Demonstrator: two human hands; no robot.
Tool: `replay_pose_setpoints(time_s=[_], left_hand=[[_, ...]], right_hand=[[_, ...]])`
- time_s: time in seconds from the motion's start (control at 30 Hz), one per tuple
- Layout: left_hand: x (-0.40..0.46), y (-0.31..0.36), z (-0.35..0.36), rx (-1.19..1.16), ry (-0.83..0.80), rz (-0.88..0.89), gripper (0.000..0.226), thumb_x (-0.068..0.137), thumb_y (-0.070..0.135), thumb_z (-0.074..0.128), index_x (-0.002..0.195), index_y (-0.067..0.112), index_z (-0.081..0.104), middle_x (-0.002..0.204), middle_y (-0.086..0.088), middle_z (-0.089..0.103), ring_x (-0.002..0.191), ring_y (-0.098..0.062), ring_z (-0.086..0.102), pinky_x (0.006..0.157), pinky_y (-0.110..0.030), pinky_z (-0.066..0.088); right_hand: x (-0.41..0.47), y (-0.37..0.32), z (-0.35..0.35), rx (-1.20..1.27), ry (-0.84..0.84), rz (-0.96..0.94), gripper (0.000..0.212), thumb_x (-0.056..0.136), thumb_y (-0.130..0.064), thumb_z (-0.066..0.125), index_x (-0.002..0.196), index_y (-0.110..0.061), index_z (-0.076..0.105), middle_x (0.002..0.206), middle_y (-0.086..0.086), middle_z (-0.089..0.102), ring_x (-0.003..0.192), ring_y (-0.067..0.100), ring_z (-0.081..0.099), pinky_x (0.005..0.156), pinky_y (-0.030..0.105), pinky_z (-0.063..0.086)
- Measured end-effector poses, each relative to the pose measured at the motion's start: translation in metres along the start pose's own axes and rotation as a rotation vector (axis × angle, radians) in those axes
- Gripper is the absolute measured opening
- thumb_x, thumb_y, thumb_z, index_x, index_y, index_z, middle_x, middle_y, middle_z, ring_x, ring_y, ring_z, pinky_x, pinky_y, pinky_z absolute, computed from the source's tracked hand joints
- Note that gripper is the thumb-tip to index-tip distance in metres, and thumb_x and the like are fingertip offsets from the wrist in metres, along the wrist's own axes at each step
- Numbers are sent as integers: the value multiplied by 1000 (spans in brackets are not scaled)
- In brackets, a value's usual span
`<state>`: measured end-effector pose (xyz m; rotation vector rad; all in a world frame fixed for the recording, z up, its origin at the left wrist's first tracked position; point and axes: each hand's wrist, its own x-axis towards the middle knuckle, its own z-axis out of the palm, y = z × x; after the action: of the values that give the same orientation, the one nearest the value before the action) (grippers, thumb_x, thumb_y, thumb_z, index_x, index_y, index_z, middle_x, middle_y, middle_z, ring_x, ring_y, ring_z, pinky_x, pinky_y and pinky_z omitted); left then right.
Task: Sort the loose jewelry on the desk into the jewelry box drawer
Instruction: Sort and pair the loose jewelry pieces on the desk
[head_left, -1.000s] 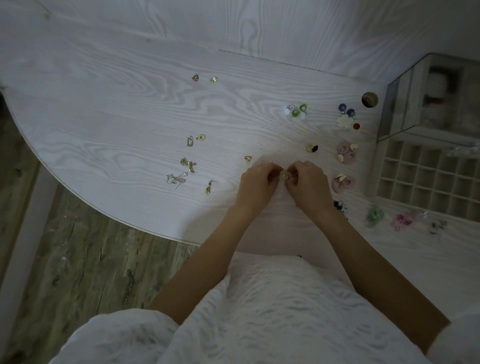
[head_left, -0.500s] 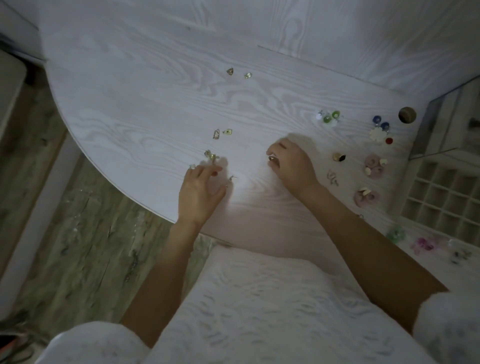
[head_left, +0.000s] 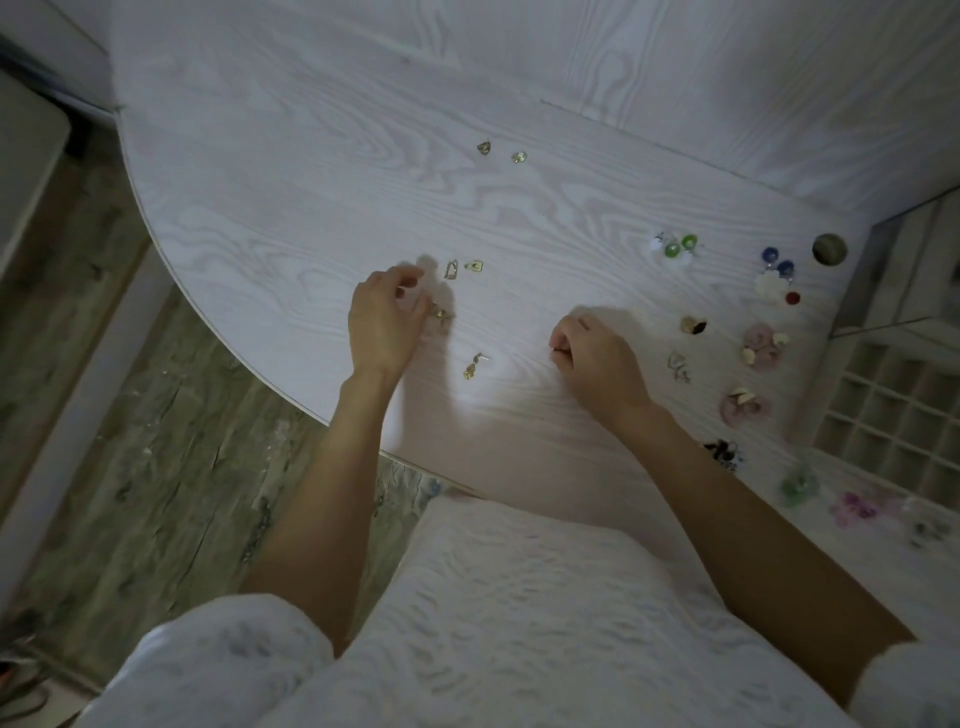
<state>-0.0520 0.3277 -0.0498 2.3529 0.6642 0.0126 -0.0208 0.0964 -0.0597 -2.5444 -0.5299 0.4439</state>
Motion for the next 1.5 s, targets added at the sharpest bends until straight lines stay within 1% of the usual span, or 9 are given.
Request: replay_pose_setpoints(time_s=[0.17,0.37,0.5,0.67,0.93,1.07,1.2,1.33,1.5], left_hand=[[6,-5,10,33,-107,24,27,83,22,63,109,18,62,103,-5,60,90,-16,56,78,-22,39],[-13,-8,15,-18,-81,47,17,85,17,62,101,18,64,89,3,57,77,-9,53,74,-20,41],[-10,-2,12,-45,-17,62,17,90,27,57,101,18,65,91,2,63,78,-8,56,75,-19,42],[41,25,11,-44,16,162,20,89,20,56,107,14,64,99,-4,67,87,-14,61,79,-26,48],[136,61,35,-27,-62,154,32,89,22,54,121,20,58,110,-4,59,91,-12,57,81,-15,36],[162,70,40,61,-106,204,22,86,16,55,105,14,64,105,-11,59,92,-23,59,77,-19,36],[163,68,41,96,-130,228,12,82,15,59,93,11,64,98,-11,61,87,-23,59,72,-19,36],[138,61,42,160,-158,287,12,83,11,57,93,7,62,99,-15,61,90,-28,58,77,-33,43],[78,70,42,150,-247,370,8,77,8,63,84,12,64,87,-6,69,83,-22,61,69,-27,39]], right_hand=[[-5,-4,4,40,75,-51,11,78,8,53,75,-2,57,71,13,56,59,20,45,53,28,34],[-4,-2,0,62,55,-38,9,80,3,55,77,-5,58,71,8,57,61,21,51,56,33,43],[-5,-2,1,70,61,-34,6,82,0,58,82,-5,60,75,8,58,64,19,52,58,29,43],[2,0,-4,106,126,-5,7,81,2,59,81,-4,63,79,9,61,66,17,52,61,25,40],[24,8,-16,39,162,125,5,85,-5,58,87,-6,63,85,10,63,74,24,57,64,29,42],[21,12,-18,-57,184,132,3,84,-7,60,85,-8,63,91,8,62,83,26,54,62,28,39],[10,18,-19,-40,192,176,3,84,-7,60,86,-8,63,92,7,61,85,25,53,63,26,37],[-5,27,-22,15,223,186,3,86,-8,58,85,-9,61,90,8,61,84,26,54,67,34,46],[-33,38,-38,110,334,287,3,84,-9,61,85,-11,63,84,4,62,79,19,54,67,28,41]])
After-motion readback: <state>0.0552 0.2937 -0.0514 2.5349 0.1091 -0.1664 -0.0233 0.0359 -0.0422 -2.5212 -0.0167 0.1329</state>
